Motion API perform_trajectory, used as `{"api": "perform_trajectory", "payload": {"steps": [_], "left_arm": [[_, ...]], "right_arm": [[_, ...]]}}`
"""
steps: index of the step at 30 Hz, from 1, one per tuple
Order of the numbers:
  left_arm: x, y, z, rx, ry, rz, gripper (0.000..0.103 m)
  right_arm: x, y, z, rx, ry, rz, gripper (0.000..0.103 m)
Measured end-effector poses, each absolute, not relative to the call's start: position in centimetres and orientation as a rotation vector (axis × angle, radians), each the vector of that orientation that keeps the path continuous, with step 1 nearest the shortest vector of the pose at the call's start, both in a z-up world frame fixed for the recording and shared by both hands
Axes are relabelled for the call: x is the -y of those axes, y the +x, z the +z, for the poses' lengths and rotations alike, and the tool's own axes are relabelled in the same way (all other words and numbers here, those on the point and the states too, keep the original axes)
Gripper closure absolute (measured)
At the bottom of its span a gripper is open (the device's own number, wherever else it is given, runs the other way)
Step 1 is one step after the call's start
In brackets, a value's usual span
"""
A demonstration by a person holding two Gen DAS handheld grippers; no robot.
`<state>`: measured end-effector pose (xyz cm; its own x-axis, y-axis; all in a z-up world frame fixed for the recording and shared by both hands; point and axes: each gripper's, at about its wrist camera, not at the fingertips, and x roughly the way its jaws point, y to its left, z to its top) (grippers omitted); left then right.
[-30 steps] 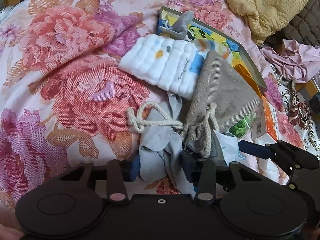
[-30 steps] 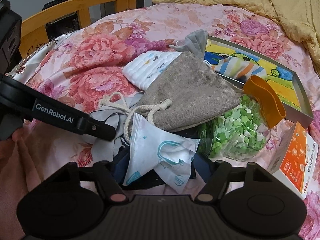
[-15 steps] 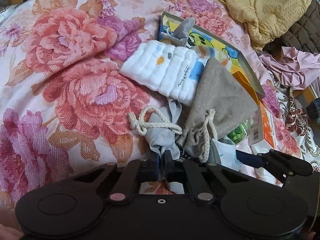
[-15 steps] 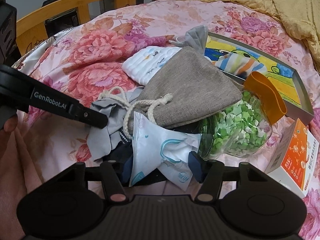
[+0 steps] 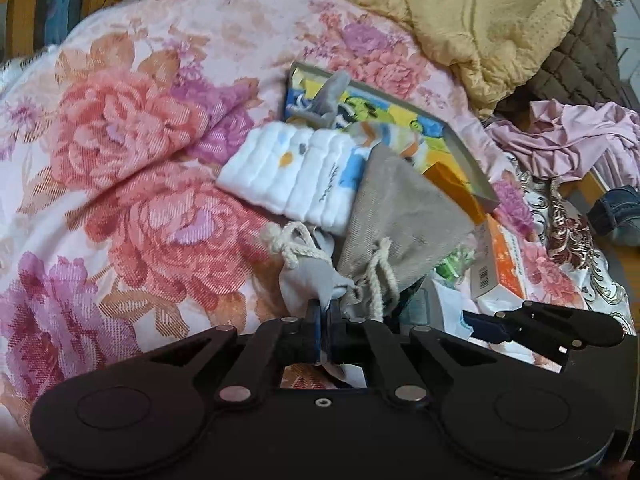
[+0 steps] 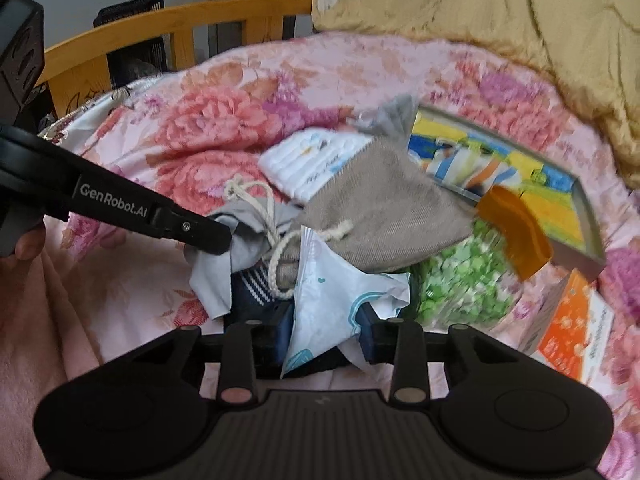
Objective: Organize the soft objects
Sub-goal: 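Lift and carry the mask packet and grey cloth over the painted tray with both tools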
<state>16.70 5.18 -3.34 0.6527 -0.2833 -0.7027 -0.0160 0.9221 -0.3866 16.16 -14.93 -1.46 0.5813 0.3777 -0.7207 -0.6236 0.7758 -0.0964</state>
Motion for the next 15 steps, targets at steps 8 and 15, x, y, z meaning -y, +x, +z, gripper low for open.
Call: {"api": "perform_trajectory", "payload": {"steps": [8,15], "left_arm": [[-4.1,14.4,-1.0,-0.710,-0.299,-0.193,0.102],[-4.3,12.9,0.6,-0.593,-0.313,-0.206,0.102]], "right_arm": [[15.7,14.4,0.6,-0.580,-0.418,0.540,0.066],[17.2,14.2,2.1,-0.506,-0.374,0.495,0.066]]}}
